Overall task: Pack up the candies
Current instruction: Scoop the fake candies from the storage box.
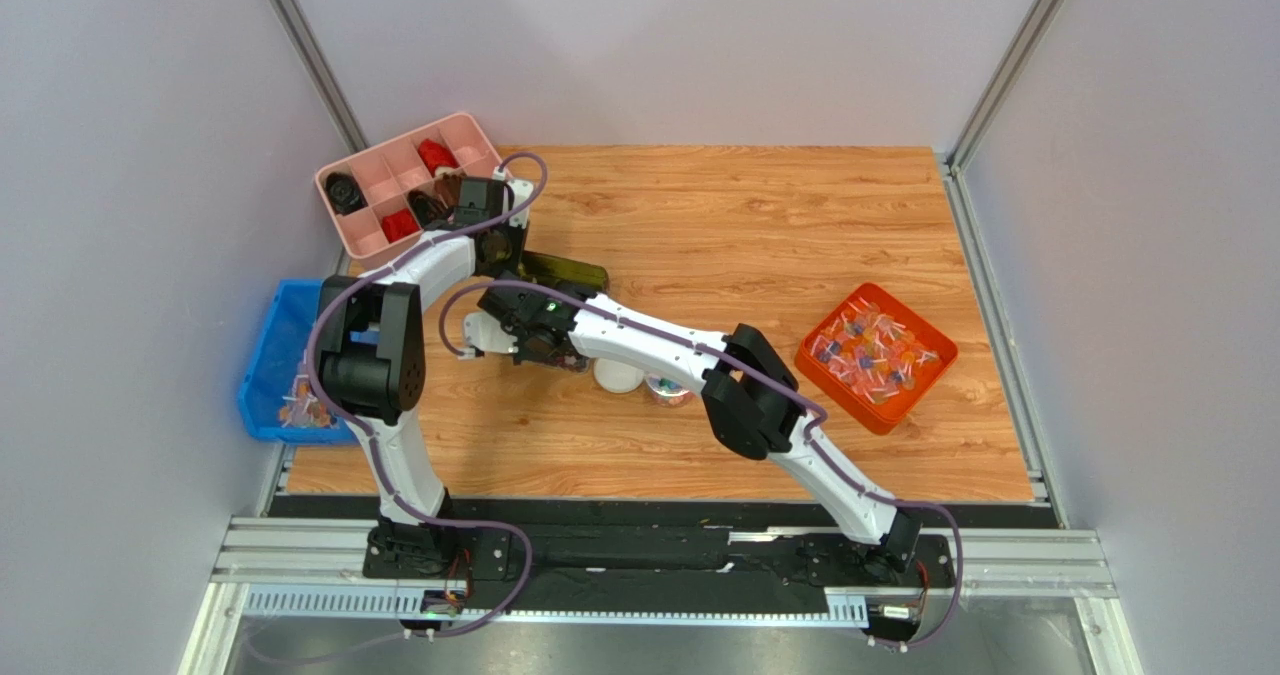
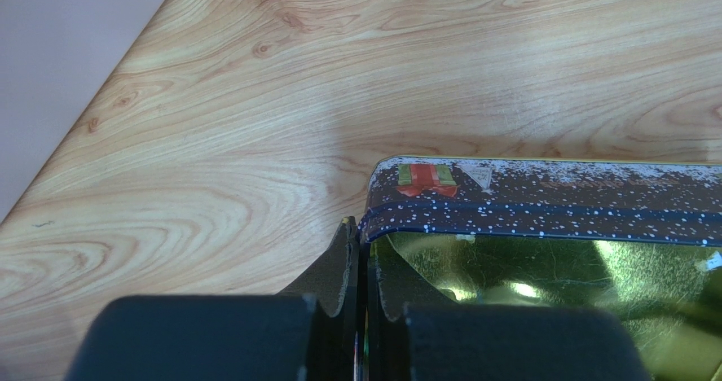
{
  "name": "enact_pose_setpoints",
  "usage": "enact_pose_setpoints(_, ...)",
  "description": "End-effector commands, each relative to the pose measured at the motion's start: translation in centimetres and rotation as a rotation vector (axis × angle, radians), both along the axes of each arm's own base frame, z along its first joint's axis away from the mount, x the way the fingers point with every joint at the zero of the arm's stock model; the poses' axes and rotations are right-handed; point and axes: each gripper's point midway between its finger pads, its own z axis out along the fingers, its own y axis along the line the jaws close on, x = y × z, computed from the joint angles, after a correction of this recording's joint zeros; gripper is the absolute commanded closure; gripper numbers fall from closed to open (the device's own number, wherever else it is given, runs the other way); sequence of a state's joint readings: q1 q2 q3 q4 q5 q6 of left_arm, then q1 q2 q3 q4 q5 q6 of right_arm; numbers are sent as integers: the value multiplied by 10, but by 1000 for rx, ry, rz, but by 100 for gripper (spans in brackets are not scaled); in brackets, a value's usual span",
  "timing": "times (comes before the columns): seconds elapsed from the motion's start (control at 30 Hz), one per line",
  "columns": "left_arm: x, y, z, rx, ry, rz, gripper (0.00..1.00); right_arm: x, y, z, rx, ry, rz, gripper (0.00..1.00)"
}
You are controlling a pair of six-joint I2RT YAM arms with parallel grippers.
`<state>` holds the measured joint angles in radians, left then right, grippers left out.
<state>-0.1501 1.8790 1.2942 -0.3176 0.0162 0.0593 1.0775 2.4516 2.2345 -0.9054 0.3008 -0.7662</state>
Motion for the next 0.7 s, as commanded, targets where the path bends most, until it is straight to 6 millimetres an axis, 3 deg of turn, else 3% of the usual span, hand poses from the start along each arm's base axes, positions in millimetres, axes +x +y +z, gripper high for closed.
enact_pose_setpoints(0.0,16,-11,36,-54,-111,-11,100,-30,9,-11,89,189,29,100)
enact_pose_setpoints(0.43,17,-11,37,-51,-113,-10,100,-7,3,10,203,213,-74,100)
enact_pose_setpoints(0.67,16,-11,37,-50,-113,-11,100,-5,0,21,244,228,-88,100)
